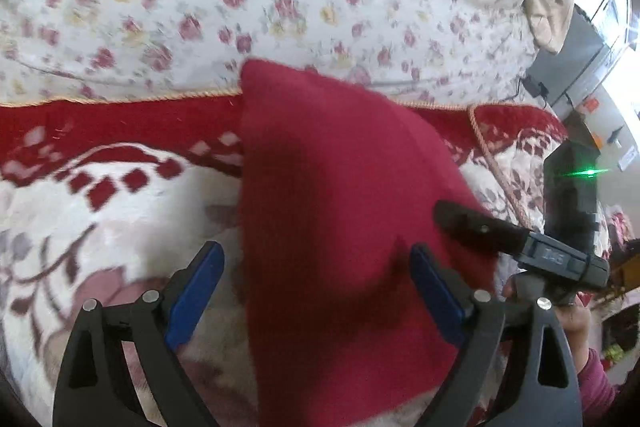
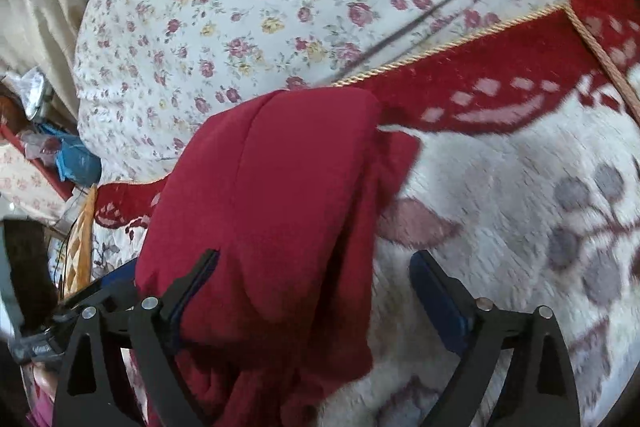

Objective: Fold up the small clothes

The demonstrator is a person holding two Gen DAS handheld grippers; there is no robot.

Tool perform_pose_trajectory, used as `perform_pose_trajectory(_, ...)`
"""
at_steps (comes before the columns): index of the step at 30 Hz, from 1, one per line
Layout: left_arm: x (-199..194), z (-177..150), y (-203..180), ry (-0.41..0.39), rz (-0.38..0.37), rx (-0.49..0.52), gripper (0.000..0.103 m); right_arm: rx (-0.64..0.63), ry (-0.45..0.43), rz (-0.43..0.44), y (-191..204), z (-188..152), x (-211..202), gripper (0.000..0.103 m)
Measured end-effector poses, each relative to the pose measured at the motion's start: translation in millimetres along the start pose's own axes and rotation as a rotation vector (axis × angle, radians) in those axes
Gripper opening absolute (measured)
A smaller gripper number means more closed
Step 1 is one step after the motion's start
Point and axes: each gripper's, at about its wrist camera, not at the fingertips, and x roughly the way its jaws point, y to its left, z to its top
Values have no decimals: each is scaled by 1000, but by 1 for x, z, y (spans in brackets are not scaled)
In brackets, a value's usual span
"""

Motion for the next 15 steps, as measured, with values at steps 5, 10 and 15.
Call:
perform_pose_trajectory(5,35,9,15,91,-133,-95,93,-2,-12,64,-2,6,9,98)
perform_pose_trajectory(10,38,12,8,91,-131,-51,79,-95,-39,38,19,4,9,62)
perform_pose_trajectory(15,9,10,7,71,-138,-49,57,-130,-56,51,45,3,-10,48)
